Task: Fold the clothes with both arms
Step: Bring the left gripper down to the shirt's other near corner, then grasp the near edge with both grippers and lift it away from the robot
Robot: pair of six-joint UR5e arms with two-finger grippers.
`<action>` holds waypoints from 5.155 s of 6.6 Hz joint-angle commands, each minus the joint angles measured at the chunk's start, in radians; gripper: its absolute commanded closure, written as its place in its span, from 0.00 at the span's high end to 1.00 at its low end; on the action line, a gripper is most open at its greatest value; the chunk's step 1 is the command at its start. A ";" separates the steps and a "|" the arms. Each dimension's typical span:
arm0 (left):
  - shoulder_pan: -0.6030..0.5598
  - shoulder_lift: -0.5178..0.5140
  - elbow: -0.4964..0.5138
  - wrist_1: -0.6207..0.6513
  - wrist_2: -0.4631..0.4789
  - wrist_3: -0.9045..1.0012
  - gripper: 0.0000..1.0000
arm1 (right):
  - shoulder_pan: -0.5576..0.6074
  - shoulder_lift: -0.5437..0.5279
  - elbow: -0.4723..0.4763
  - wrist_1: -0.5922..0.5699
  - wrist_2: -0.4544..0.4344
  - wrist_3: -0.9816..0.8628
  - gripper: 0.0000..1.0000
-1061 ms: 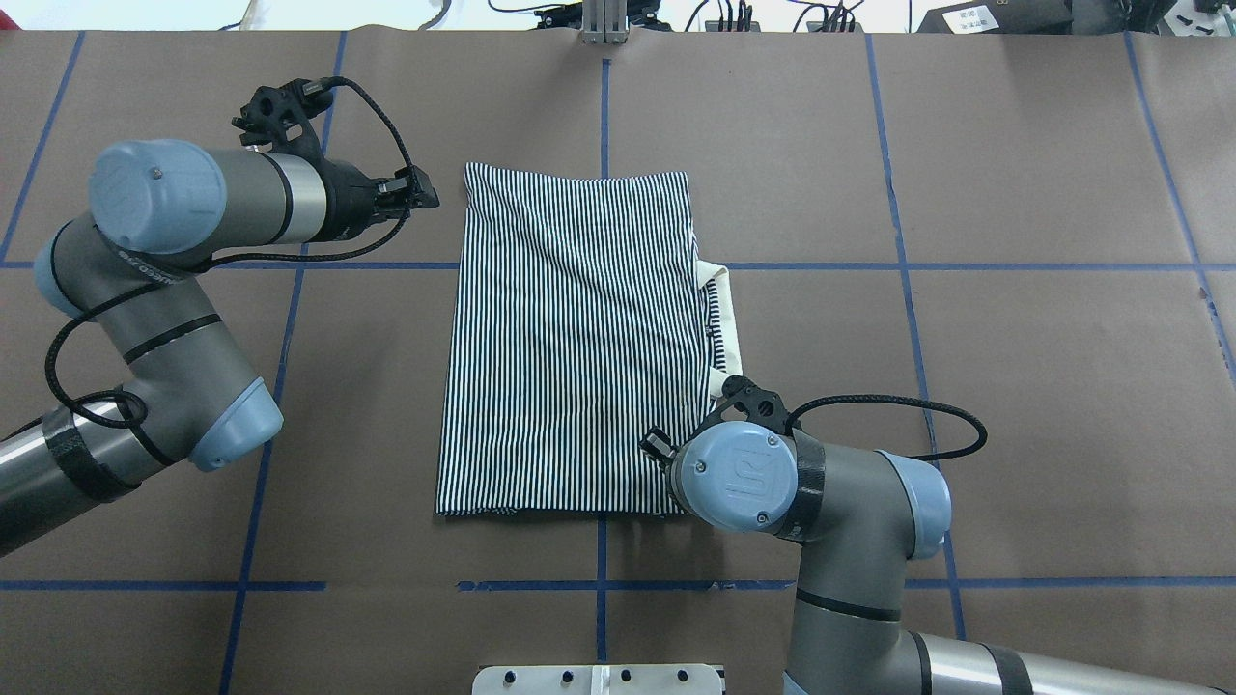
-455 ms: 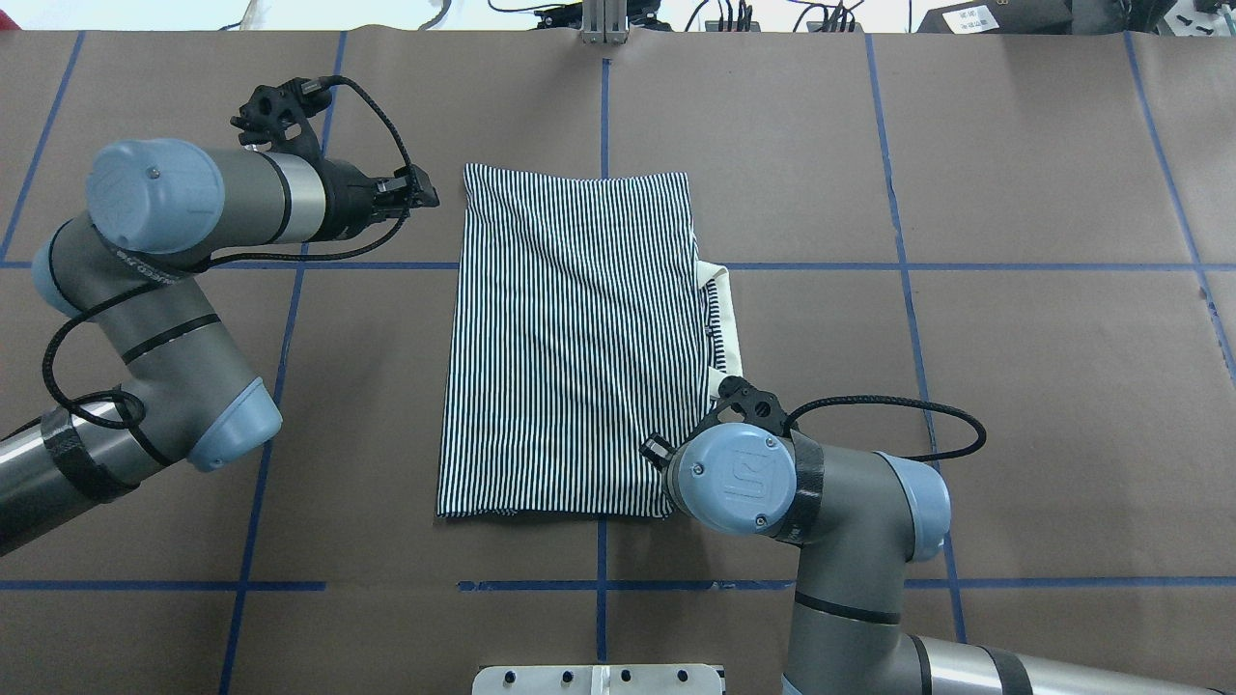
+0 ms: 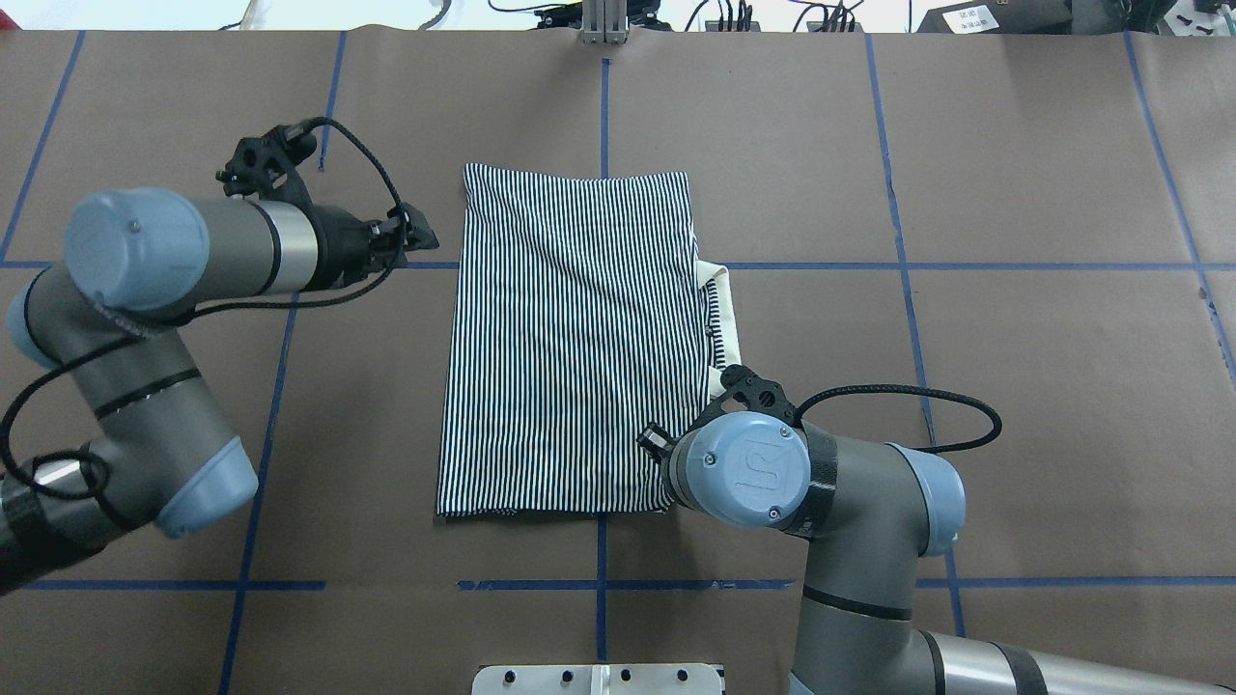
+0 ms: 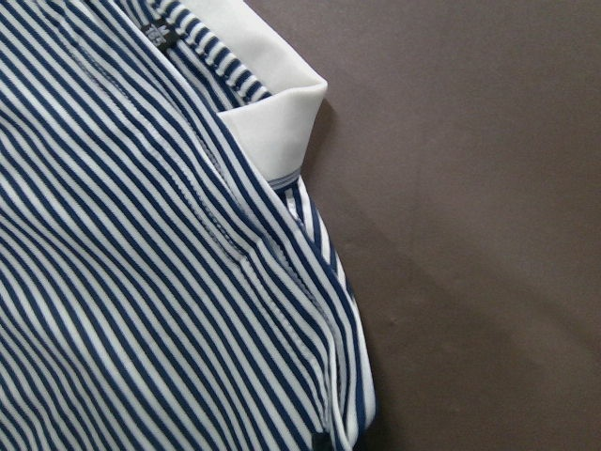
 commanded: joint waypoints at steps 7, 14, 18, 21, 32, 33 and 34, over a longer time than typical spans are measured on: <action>0.370 0.080 -0.137 0.303 0.187 -0.308 0.59 | 0.013 -0.001 0.004 0.004 0.006 -0.003 0.00; 0.403 0.082 -0.121 0.318 0.186 -0.308 0.48 | 0.015 -0.003 0.012 0.004 0.011 -0.004 0.00; 0.406 0.082 -0.115 0.320 0.183 -0.310 0.31 | 0.015 -0.003 0.012 0.002 0.012 -0.004 0.00; 0.407 0.073 -0.124 0.320 0.181 -0.308 0.00 | 0.018 -0.003 0.012 0.004 0.014 -0.006 0.00; 0.146 -0.070 -0.215 0.437 0.117 -0.215 0.00 | 0.289 0.192 -0.167 0.033 0.066 0.051 0.00; 0.109 -0.091 -0.121 0.371 0.115 -0.192 0.00 | 0.308 0.258 -0.272 0.039 0.093 0.045 0.00; 0.057 -0.134 0.031 0.255 0.114 -0.128 0.00 | 0.320 0.287 -0.381 0.115 0.106 0.042 0.00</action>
